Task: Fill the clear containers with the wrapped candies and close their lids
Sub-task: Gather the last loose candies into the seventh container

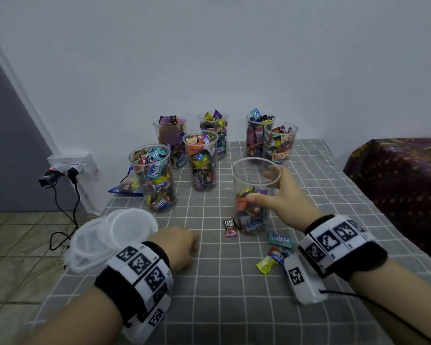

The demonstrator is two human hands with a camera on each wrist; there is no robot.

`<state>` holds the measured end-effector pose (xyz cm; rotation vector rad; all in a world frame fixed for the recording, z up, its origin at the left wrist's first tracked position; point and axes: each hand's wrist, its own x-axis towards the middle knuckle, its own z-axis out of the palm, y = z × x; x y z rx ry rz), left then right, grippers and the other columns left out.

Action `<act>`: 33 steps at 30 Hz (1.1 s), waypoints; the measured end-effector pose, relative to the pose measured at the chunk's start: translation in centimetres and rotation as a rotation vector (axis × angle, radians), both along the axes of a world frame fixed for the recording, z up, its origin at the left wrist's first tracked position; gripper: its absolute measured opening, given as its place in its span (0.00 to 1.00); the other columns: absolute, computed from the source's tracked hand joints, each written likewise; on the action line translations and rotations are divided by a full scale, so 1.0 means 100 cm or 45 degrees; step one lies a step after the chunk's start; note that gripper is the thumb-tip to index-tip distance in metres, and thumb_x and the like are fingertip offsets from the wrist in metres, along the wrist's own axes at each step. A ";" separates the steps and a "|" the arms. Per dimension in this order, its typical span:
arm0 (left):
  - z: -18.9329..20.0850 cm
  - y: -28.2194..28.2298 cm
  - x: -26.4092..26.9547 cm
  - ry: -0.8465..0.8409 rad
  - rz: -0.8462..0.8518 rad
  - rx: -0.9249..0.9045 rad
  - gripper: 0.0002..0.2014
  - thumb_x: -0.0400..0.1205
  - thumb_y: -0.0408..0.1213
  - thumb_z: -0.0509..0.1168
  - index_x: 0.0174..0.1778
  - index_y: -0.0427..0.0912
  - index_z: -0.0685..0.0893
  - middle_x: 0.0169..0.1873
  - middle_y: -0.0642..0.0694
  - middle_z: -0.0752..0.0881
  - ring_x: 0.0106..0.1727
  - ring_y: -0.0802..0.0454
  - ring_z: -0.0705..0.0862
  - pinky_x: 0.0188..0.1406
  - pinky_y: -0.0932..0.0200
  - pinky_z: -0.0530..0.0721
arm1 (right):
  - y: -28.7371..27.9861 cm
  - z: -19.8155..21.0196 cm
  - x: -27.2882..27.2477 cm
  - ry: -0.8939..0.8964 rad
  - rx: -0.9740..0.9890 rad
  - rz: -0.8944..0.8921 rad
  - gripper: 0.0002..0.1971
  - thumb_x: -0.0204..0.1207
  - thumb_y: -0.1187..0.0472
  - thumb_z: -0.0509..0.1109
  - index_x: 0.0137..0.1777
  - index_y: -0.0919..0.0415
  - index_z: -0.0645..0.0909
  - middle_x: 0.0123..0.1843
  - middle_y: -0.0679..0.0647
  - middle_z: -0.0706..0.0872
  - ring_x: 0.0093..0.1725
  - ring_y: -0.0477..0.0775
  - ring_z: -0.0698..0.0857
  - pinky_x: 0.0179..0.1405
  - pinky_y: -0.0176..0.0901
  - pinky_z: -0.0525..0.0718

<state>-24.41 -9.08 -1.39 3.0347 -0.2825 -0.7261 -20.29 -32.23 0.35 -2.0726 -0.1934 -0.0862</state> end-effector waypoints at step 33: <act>-0.002 -0.043 0.034 -0.051 -0.342 -0.016 0.25 0.86 0.35 0.54 0.80 0.51 0.64 0.80 0.52 0.64 0.78 0.46 0.65 0.76 0.49 0.67 | -0.025 0.001 -0.036 0.509 -1.414 0.661 0.31 0.81 0.56 0.62 0.83 0.49 0.56 0.83 0.48 0.57 0.78 0.55 0.65 0.75 0.49 0.68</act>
